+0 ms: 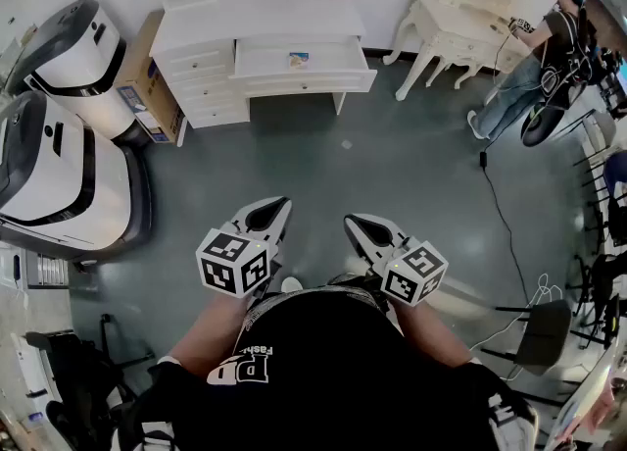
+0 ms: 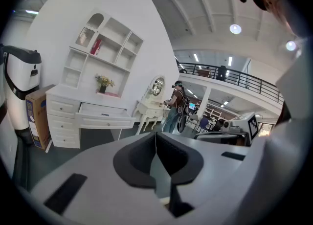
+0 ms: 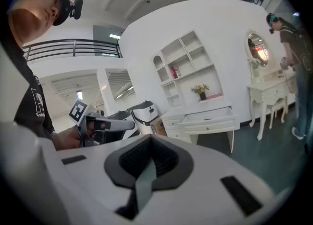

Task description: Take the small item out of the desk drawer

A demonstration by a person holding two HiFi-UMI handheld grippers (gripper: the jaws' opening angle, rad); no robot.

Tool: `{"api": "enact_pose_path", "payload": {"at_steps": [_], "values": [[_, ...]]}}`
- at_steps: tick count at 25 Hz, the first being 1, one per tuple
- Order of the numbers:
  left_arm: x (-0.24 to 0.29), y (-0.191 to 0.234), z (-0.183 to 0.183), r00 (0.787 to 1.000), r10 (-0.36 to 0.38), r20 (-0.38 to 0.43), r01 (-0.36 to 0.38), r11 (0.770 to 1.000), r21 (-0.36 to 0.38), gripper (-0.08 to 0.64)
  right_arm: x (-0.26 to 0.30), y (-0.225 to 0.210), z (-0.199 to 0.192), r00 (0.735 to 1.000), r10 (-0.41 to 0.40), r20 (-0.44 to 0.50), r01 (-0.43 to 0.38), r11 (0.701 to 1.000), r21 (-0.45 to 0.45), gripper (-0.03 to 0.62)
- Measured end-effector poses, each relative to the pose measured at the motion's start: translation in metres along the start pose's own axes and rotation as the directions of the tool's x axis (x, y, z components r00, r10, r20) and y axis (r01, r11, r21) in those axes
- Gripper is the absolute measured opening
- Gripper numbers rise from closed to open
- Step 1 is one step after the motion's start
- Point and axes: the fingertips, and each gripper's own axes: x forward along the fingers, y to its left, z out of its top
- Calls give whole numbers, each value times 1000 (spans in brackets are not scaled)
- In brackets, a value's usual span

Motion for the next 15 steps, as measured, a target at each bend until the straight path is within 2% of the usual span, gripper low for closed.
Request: {"api": "enact_pose_path", "payload": {"at_steps": [11,15], "values": [[-9,2,0,1000,5,10,-5,1000,28,17,5,14,-4,1000,14,-16,-15,1000,-28,6],[-11,0,0,1000,0,17,-1,999,32,17,5,20,1,999,31,14,-31,999,-17,6]]}}
